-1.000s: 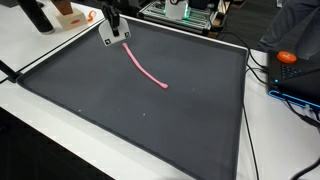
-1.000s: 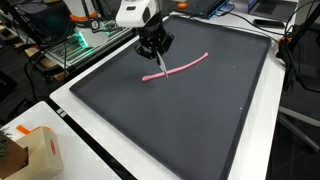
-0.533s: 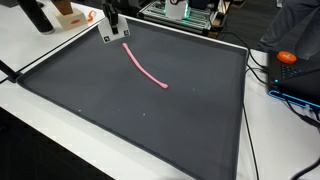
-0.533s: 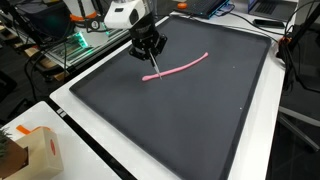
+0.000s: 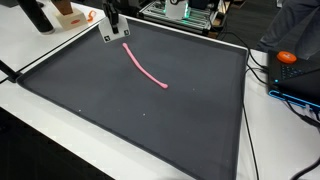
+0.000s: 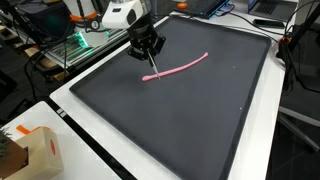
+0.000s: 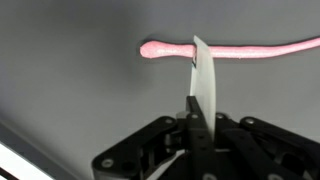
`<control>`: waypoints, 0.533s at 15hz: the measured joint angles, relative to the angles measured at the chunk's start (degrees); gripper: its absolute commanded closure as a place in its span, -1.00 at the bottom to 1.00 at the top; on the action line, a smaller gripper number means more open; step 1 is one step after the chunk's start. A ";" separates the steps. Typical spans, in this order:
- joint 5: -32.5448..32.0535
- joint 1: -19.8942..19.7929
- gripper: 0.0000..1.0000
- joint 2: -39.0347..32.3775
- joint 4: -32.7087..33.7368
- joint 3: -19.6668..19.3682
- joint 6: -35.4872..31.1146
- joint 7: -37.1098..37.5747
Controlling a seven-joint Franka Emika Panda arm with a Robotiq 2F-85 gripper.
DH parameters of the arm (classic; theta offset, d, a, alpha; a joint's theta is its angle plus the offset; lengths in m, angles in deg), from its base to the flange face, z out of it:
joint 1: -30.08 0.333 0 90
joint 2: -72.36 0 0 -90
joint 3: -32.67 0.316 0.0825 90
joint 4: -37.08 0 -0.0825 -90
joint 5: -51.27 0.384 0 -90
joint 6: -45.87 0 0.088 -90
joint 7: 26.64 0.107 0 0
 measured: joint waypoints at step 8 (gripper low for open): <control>-0.01 1.47 0.98 0.03 0.07 1.69 0.00 0.00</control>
